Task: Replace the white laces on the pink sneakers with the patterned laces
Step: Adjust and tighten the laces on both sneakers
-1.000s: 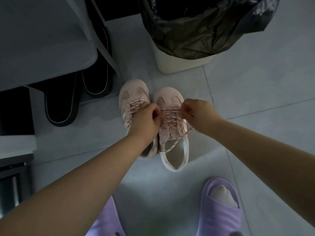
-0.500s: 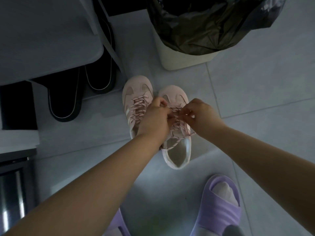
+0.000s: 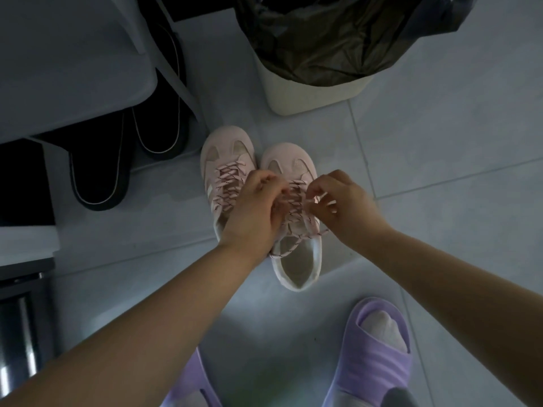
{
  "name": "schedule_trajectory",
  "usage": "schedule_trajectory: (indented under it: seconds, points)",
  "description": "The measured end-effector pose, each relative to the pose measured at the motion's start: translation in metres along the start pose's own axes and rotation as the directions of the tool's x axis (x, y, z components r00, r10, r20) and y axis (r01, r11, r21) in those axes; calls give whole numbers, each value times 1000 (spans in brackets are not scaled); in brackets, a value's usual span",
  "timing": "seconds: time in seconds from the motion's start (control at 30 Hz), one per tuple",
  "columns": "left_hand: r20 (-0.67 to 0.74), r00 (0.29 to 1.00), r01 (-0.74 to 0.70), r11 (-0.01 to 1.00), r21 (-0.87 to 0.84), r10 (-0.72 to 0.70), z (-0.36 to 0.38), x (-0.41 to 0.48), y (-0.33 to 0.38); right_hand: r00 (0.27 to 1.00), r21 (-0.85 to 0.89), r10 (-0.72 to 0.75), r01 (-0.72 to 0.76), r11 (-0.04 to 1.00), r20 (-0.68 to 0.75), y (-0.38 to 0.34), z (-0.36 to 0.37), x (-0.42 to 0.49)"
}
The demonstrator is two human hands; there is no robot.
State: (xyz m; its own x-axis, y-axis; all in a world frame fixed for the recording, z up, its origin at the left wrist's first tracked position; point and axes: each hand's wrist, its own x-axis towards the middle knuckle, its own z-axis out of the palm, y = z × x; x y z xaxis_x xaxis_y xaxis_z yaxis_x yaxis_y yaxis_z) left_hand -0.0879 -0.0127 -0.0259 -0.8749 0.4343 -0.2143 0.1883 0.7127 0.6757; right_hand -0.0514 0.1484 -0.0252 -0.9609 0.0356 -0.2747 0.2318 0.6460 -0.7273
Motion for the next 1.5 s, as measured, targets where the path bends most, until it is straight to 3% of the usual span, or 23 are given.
schedule_trajectory:
  seconds: [0.2, 0.3, 0.53, 0.77, 0.9, 0.97, 1.17, 1.3, 1.5]
  points:
    - [77, 992, 101, 994, 33, -103, 0, 3, 6, 999, -112, 40, -40, 993, -5, -4, 7, 5]
    - [82, 995, 52, 988, 143, -64, 1, 3, 5, 999, -106, 35, -38, 994, -33, -5, 9, 6]
    - [-18, 992, 123, 992, -4, -123, -5, -6, -4, 996, -119, 89, -92, 989, -29, 7, 5, 2]
    - [-38, 999, -10, 968, 250, 21, -5, -8, -10, 996, -30, 81, -82, 996, -29, 2, 4, -3]
    - [-115, 990, -55, 979, 194, 78, -4, -11, -8, 998, -39, 10, -12, 999, -66, -5, 4, -4]
    - [-86, 990, -94, 970, 224, 116, -2, -14, -8, 999, -87, -12, 8, 996, -46, -5, 5, -8]
    - [-34, 991, -117, 947, 300, 133, -1, -9, -9, 1000, -147, -7, 5, 989, -14, -5, 11, -12]
    - [-86, 984, -133, 960, 247, 158, -5, -15, -16, 1000, -166, 28, -28, 986, -3, 3, 10, -16]
    - [-114, 983, -101, 948, 301, 141, 0, -23, -18, 998, -88, 55, -54, 995, 5, 2, 10, -25]
